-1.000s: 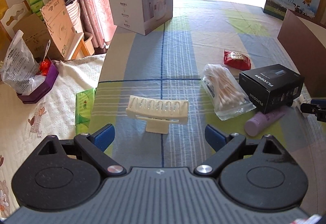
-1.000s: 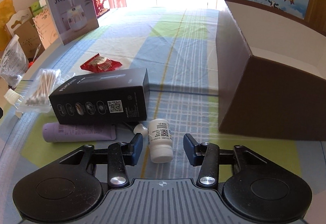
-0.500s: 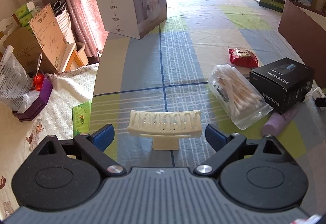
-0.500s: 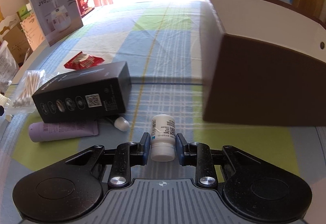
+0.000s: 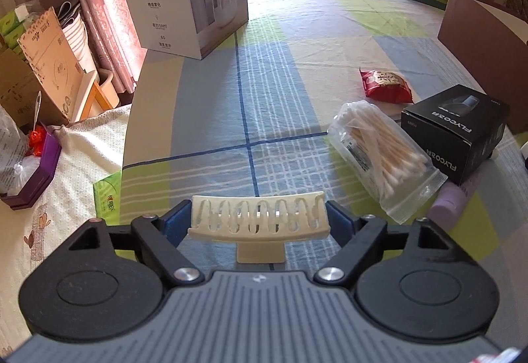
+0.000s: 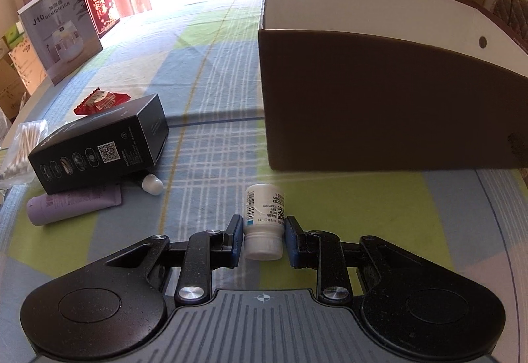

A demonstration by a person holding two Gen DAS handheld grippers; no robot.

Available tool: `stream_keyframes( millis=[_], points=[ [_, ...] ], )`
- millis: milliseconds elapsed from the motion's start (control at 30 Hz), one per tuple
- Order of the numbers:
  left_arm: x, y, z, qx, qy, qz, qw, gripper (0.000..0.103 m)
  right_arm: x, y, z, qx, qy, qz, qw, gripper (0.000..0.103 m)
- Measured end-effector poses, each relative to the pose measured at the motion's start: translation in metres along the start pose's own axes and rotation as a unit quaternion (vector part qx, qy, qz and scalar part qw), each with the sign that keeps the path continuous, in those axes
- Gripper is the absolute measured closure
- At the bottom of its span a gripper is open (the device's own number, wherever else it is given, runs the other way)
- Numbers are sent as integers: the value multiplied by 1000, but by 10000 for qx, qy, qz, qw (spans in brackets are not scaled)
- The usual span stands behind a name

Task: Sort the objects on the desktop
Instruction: 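Carry the comb holder and pill bottle over the brown box and release both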

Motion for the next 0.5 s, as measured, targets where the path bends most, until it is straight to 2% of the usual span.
stream_keyframes(
  millis=[233, 500],
  points=[
    [-6, -11, -10, 22, 181, -10, 9998, 21, -3, -7, -3, 31, 23, 60, 10000, 79],
    [-9, -41, -27, -1, 92, -65, 9999, 21, -13, -22, -10, 131, 84, 111, 9998, 79]
  ],
)
Point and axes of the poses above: each gripper's, at about its wrist camera, not at the fingertips, and y roughly the way its jaws point, z to its left, x to its top, the point moved 2 cm from there along y, roughly the way its jaws point, and after that the axes turned 13 degrees about -z, right-handed, at the moved point
